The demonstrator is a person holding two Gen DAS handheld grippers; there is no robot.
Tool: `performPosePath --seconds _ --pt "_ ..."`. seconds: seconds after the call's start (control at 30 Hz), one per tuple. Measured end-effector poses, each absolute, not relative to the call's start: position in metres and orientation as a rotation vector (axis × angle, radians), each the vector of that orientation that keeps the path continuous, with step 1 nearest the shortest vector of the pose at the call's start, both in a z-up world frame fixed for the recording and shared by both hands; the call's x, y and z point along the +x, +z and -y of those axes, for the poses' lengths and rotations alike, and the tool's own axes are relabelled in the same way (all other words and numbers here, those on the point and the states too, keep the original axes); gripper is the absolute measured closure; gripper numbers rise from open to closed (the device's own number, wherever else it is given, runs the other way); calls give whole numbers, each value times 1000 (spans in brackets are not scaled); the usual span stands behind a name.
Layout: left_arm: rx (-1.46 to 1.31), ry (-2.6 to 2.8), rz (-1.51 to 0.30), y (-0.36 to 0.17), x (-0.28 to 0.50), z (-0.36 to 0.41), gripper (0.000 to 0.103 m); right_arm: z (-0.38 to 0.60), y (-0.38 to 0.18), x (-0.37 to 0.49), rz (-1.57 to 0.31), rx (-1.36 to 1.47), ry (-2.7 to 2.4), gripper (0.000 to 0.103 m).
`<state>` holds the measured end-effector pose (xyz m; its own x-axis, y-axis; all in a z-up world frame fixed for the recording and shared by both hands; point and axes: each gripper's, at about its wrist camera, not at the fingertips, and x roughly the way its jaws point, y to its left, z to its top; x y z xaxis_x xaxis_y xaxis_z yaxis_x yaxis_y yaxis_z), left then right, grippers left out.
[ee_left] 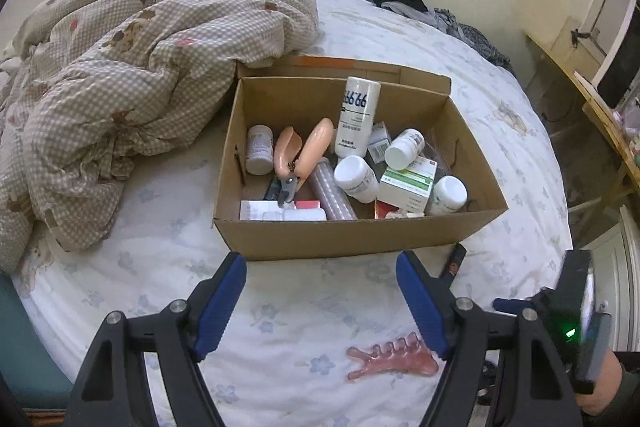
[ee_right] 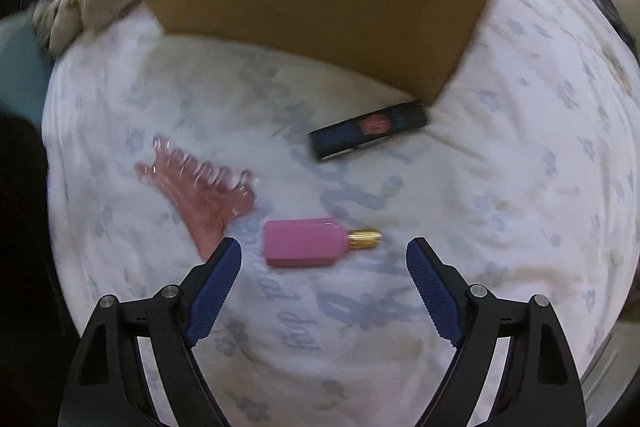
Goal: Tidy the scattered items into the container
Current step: 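Grasp the pink perfume bottle with gold cap with the right gripper, then grasp the translucent pink comb with the left gripper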
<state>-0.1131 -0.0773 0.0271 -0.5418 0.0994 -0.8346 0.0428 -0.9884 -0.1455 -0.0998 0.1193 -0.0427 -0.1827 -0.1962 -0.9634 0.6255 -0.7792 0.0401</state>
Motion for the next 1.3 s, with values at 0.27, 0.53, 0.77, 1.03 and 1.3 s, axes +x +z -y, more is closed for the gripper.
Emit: performPosePath --seconds 0.27,0.53,0.77,1.03,1.3 --pt "-1496 2685 167 24 -113 65 25 -119 -62 -108 -512 1568 -2018 28" --pt "-1540 2636 115 16 -114 56 25 -144 -23 -117 -334 1506 -2116 37" --pt "-1793 2312 -134 -25 -117 17 25 -176 39 -125 -135 1354 -2273 37" --pt "-1809 1788 -663 -63 -94 -55 25 -188 83 -135 -33 1254 -2340 37" --pt "-1939 1606 -759 -122 -107 -72 22 -205 112 -135 46 1183 -2363 37"
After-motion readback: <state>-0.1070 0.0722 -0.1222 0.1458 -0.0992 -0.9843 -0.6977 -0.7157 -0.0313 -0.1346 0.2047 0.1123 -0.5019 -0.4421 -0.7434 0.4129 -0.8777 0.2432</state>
